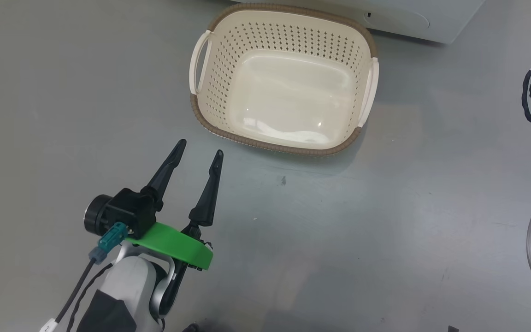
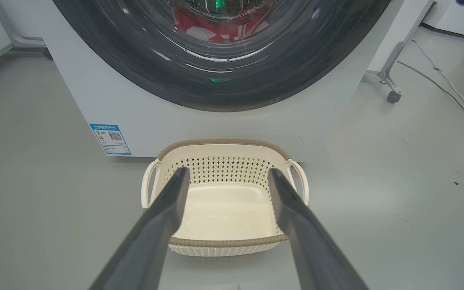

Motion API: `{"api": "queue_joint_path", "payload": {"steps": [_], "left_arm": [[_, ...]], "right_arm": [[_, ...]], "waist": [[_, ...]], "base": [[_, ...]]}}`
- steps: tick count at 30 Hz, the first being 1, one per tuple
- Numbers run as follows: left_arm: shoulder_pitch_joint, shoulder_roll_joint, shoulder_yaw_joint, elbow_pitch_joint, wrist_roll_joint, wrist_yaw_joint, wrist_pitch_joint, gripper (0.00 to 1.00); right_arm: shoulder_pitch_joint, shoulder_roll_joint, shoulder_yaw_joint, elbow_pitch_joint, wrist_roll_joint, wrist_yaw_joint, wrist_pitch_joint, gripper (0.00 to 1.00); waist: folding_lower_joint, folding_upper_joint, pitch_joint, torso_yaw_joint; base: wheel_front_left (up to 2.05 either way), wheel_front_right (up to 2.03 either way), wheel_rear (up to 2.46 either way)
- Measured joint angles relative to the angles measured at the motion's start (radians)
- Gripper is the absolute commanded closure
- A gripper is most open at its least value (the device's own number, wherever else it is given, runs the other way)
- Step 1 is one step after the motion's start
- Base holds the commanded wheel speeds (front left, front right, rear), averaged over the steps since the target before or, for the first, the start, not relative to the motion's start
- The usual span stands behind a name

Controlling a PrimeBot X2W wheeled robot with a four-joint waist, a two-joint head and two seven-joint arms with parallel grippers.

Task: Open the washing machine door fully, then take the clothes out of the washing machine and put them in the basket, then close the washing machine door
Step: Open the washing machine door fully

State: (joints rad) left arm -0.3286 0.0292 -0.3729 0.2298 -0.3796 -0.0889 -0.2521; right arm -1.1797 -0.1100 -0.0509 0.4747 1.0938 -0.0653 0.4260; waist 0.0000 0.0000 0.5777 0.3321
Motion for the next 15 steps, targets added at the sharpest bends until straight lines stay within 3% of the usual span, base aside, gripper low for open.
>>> {"api": "queue_joint_path", "payload": {"steps": [15], "left_arm": [[-0.015, -0.001, -0.018, 0.006, -0.006, 0.006, 0.0, 0.0]], "right_arm": [[-0.049, -0.007, -0.042, 0.062, 0.093, -0.034, 0.084, 1.0]], "waist": [[0.0, 0.0, 0.009, 0.009]], "base": [[0.0, 0.0, 0.0]]}}
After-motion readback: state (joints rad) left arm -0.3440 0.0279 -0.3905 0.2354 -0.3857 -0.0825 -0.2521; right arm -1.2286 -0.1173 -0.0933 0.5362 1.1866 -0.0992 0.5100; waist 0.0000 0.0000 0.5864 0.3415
